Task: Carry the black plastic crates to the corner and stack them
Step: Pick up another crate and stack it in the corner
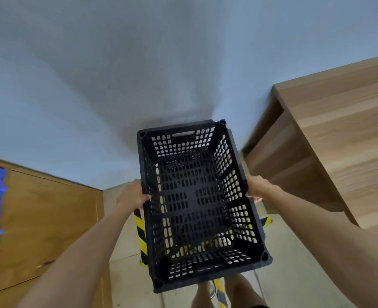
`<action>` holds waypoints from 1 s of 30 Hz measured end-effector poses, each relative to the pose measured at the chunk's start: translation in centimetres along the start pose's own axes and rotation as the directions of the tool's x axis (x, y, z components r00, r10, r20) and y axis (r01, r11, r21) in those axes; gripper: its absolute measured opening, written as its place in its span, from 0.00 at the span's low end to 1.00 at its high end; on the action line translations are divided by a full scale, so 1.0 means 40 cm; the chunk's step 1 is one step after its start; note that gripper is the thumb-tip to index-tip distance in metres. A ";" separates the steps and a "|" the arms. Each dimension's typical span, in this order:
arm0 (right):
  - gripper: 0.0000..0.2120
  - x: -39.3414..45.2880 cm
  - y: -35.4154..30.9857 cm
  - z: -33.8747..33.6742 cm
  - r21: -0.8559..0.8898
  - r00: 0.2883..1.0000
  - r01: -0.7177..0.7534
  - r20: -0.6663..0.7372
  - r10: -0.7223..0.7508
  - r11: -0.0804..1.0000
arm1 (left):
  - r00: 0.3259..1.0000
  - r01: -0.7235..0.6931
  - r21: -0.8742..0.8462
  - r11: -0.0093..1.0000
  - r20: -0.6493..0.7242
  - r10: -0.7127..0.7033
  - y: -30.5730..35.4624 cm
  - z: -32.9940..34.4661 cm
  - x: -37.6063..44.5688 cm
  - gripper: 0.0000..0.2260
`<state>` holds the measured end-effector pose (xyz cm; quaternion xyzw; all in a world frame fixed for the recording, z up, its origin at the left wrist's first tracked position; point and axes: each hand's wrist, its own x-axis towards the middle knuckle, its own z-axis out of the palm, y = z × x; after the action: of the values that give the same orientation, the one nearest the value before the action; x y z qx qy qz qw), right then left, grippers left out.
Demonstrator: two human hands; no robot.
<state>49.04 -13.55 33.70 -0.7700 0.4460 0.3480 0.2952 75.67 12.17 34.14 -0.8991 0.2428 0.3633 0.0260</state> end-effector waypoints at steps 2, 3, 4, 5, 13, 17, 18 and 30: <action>0.13 0.047 -0.005 0.000 -0.027 1.000 0.007 -0.006 -0.008 1.000 | 1.000 0.021 0.007 1.000 0.007 -0.021 0.008 0.006 0.033 0.19; 0.14 0.065 -0.008 -0.001 -0.041 1.000 0.015 -0.011 -0.016 0.999 | 1.000 0.027 -0.003 1.000 0.004 -0.027 0.008 0.013 0.053 0.22; 0.14 0.087 -0.010 -0.002 -0.055 1.000 0.025 -0.014 -0.026 0.998 | 0.999 0.043 -0.027 0.999 -0.009 -0.044 0.004 0.023 0.078 0.25; 0.15 0.110 -0.011 -0.002 -0.067 0.999 0.032 -0.018 -0.034 0.997 | 0.998 0.068 -0.070 0.995 -0.002 -0.068 -0.004 0.038 0.106 0.26; 0.18 0.262 -0.019 -0.018 -0.166 0.995 0.088 -0.041 -0.096 0.982 | 0.993 0.115 -0.105 0.988 0.022 -0.113 -0.008 0.098 0.232 0.16; 0.17 0.316 -0.019 0.002 -0.159 0.997 0.077 -0.014 -0.080 0.984 | 0.990 0.142 -0.075 0.987 0.036 -0.139 0.002 0.124 0.274 0.17; 0.16 0.327 -0.017 0.012 -0.158 0.997 0.074 -0.008 -0.076 0.985 | 0.988 0.151 -0.063 0.986 0.034 -0.149 0.007 0.131 0.279 0.17; 0.13 0.426 -0.027 0.053 -0.092 0.995 0.092 0.050 -0.088 0.991 | 0.971 0.233 -0.016 0.972 0.062 -0.232 -0.002 0.190 0.347 0.23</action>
<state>55.57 -19.67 18.99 -0.7943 0.3869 0.3723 0.2840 79.42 8.14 19.29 -0.9103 0.1307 0.3874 0.0650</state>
